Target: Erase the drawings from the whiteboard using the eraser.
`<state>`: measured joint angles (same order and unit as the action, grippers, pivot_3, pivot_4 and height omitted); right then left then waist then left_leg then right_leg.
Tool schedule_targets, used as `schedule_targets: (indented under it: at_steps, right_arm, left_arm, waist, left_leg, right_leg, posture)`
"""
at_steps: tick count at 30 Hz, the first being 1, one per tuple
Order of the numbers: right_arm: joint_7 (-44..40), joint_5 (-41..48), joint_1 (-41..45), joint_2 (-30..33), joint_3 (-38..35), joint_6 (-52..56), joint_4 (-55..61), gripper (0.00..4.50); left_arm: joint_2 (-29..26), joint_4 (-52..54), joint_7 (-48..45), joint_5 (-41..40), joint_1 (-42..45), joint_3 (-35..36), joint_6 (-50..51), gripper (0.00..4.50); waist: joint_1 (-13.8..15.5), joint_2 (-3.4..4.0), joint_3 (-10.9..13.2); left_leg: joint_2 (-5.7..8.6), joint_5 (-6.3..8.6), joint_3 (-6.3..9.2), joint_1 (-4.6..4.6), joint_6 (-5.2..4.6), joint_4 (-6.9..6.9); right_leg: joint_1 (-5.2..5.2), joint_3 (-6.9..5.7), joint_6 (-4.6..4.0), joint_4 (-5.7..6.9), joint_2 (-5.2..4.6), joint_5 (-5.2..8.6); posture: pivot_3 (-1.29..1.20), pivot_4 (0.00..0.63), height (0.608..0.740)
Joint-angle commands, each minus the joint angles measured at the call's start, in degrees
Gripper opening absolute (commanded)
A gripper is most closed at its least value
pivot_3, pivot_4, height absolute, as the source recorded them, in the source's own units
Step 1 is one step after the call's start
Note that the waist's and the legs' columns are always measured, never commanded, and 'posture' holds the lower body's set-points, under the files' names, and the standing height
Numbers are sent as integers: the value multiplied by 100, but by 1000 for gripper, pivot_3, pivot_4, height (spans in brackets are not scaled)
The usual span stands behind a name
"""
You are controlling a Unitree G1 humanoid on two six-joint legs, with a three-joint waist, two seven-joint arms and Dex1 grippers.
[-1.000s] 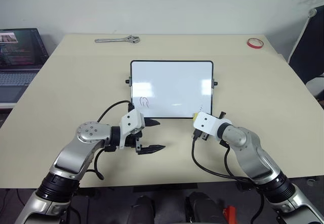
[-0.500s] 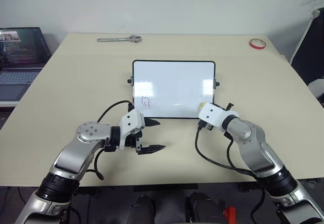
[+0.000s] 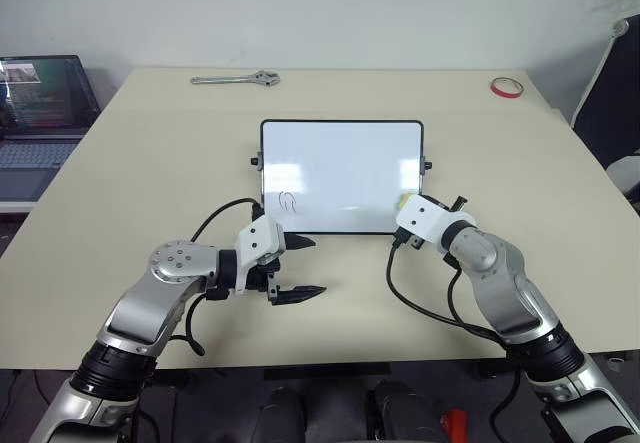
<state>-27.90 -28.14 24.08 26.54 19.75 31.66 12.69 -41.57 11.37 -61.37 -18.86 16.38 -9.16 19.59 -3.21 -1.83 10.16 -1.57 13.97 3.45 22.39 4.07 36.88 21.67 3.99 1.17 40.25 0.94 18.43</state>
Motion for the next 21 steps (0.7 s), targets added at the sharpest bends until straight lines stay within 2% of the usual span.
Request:
schedule_targets:
  at_steps: [1,7,10,12,15,18,21]
  right_arm:
    - [-361,70,-263,105,100,125,148,1119]
    - [-536,48,-269,135,40,9,291,1119]
    - [-258,126,-133,-29,-209,-117,285,1119]
    - [-215,658,-58,-471,-720,177,478,1119]
    - [-604,1804,-52,-1018,-1449,579,1019,1119]
    - [-952,2657,-236,-1165,-1809,683,1554,1119]
    - [-1323,3220,-564,-956,-1876,500,1980,1118]
  left_arm:
    - [-42,180,79,-61,-38,253,16,4500]
    - [-42,273,312,-66,-283,510,23,4500]
    - [-50,350,468,-126,-425,736,62,4500]
    - [13,396,719,-182,-556,1039,72,4500]
    - [104,497,1136,-263,-898,1622,71,4500]
    - [116,626,1216,-489,-1252,2045,176,4500]
    - [129,676,1326,-697,-1584,2516,200,4500]
  waist:
    - [1,0,0]
    - [-9,1,1]
    - [-11,2,2]
    - [-8,3,5]
    - [-14,8,8]
    - [5,11,10]
    - [38,12,10]
  left_leg:
    - [0,0,0,0,0,0]
    - [-4,0,0,-1,0,-2]
    - [-5,0,0,0,0,-3]
    - [-6,0,3,3,0,-4]
    - [-14,0,10,16,0,-7]
    - [-18,2,31,32,2,-14]
    - [-13,8,55,47,5,-20]
  right_leg:
    - [-1,-1,0,-2,0,0]
    - [-1,0,3,-5,0,2]
    - [0,0,3,-9,0,2]
    - [1,-1,2,-9,0,1]
    - [10,-3,-7,-10,-1,-4]
    - [14,-21,-7,-21,-13,-4]
    - [19,-31,-5,-39,-24,-3]
  posture:
    - [0,150,740]
    - [0,150,740]
    - [0,150,740]
    - [0,150,740]
    - [0,150,740]
    - [0,150,740]
    - [0,150,740]
